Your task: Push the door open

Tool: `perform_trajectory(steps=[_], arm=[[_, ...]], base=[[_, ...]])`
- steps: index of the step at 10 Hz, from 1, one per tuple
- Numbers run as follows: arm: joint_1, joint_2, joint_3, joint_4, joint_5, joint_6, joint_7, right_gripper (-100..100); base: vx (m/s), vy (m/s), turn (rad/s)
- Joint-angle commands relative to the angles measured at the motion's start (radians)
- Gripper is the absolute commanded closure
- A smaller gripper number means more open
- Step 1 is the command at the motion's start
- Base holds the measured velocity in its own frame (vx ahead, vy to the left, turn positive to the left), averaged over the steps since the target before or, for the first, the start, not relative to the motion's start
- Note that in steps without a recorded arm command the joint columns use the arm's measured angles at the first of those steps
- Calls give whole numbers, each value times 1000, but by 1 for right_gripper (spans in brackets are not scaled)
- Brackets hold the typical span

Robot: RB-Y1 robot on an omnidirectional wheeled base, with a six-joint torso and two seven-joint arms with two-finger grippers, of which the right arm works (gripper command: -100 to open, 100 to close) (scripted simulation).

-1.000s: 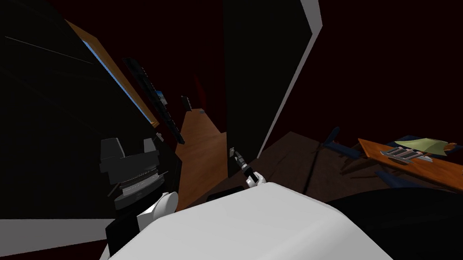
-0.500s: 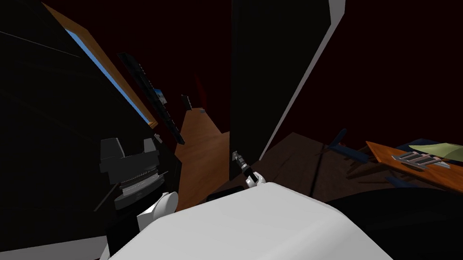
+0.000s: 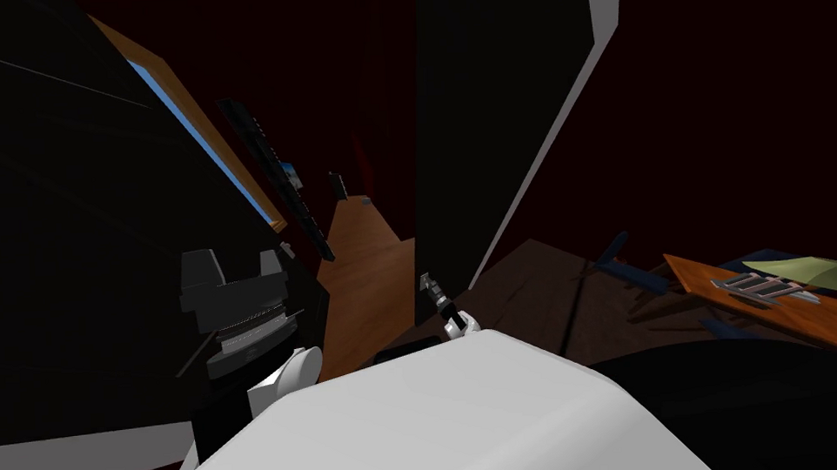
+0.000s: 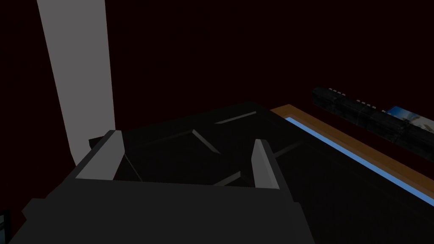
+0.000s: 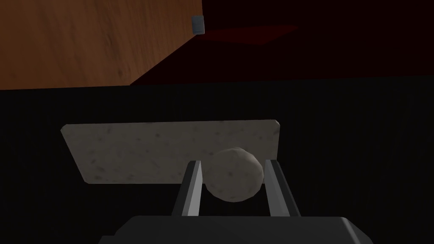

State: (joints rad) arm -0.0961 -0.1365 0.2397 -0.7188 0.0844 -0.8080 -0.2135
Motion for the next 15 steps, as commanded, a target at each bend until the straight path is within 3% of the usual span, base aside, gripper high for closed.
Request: perform_trajectory(steps=[1,6,15], arm=[[-1,1,-12,3,-6,1,6,100],[-5,3,-47,11,-22,2,22,100],[-15,8,-145,35,-69,8,68,100]], base=[[96,53,-29],[162,72,-27],[156,99,-48]])
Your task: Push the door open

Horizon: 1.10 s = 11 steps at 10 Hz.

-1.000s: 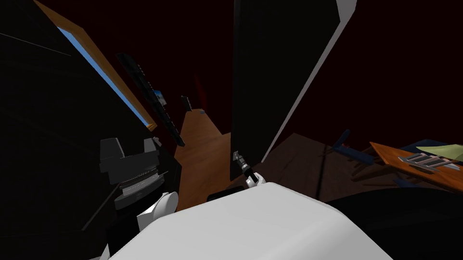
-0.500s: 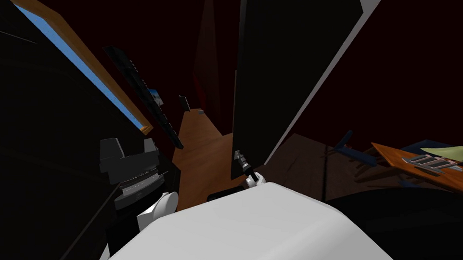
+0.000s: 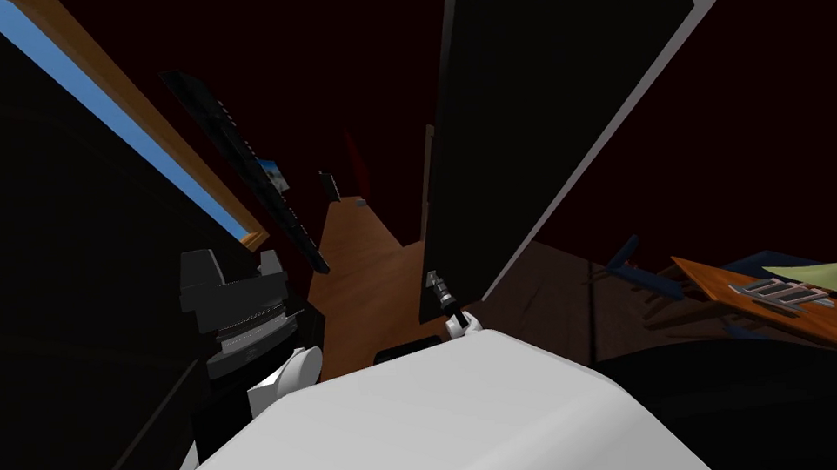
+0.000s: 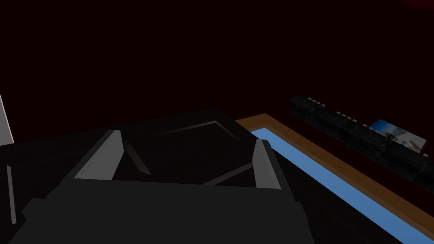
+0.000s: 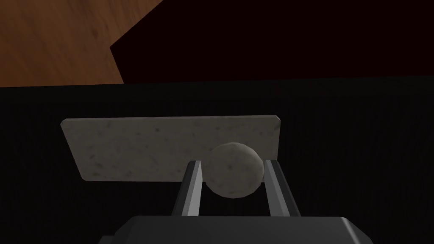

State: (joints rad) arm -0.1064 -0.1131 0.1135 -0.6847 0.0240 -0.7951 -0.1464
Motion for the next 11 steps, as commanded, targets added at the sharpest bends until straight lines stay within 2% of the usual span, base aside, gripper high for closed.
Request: perform_trajectory(steps=[1,3,5,8,10,11], arm=[[-6,-14,-33,4,-15,-5,8,100],[-8,-13,-54,9,-26,-4,17,100],[-8,-13,-54,9,-26,-4,17,100],[-13,-10,-100,20,-47,-1,39,100],[-14,-10,-111,23,-53,-1,45,100],[-16,-9,-127,27,-61,0,52,100]], base=[[153,108,-60],[149,112,-56],[101,51,-13],[153,125,-76],[172,78,-40],[137,93,-29]])
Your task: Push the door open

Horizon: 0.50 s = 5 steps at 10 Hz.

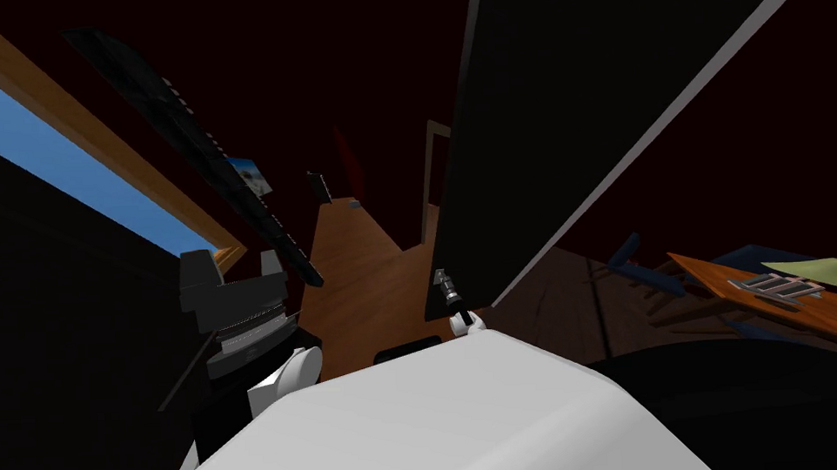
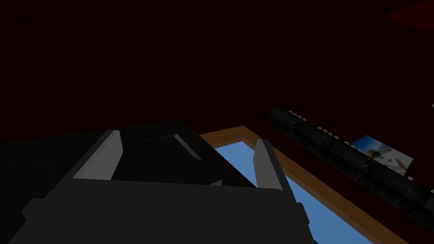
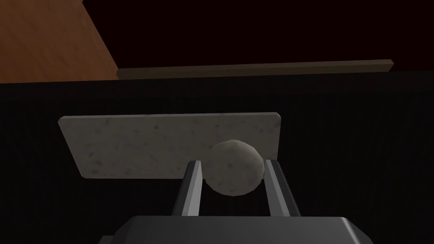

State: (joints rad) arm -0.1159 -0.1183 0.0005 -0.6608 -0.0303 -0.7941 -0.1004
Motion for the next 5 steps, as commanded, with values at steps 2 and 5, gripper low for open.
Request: perform_trajectory(steps=[2,5], arm=[[-8,-2,-32,7,-15,0,14,100],[-1,-3,-41,4,-19,6,18,100]], base=[[176,99,-62],[141,83,-42]])
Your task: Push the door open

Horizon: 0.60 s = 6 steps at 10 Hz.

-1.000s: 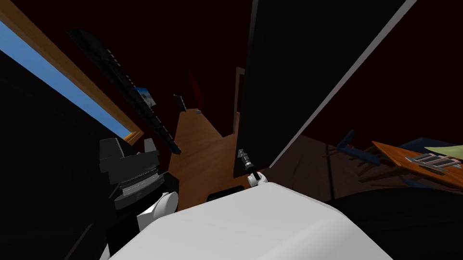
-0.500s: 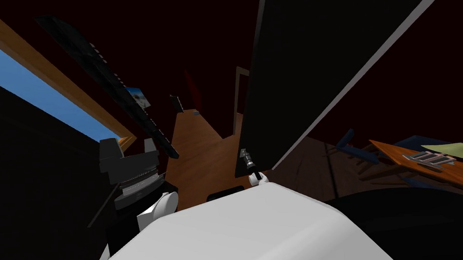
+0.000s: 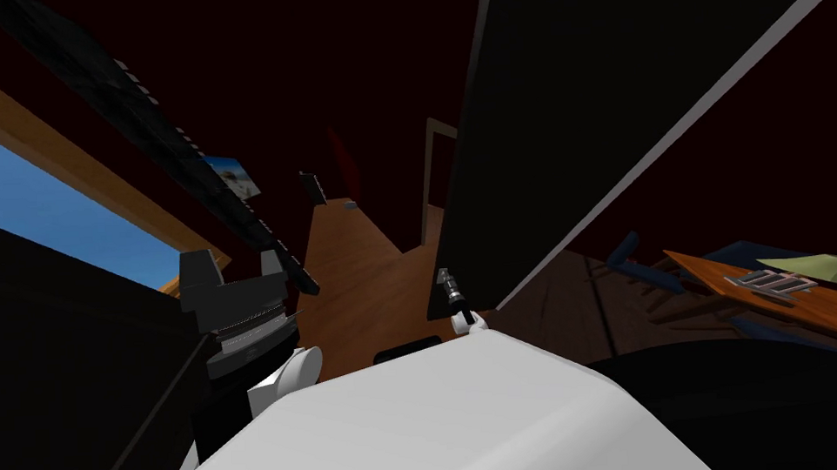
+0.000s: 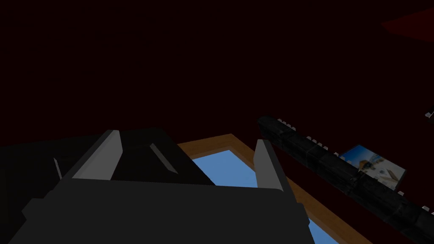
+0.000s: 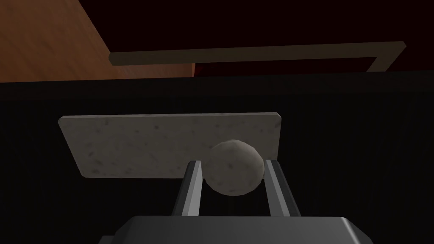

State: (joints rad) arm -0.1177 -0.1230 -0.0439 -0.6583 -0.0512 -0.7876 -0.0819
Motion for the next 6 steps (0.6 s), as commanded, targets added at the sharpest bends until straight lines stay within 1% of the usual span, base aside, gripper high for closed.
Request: perform_trajectory(steps=[1,4,6], arm=[[0,-1,-11,2,-6,0,5,100],[-1,-2,-39,6,-21,-2,17,100],[-1,-3,-63,10,-34,-3,28,100]], base=[[123,21,-32],[197,62,-53],[224,82,-62]])
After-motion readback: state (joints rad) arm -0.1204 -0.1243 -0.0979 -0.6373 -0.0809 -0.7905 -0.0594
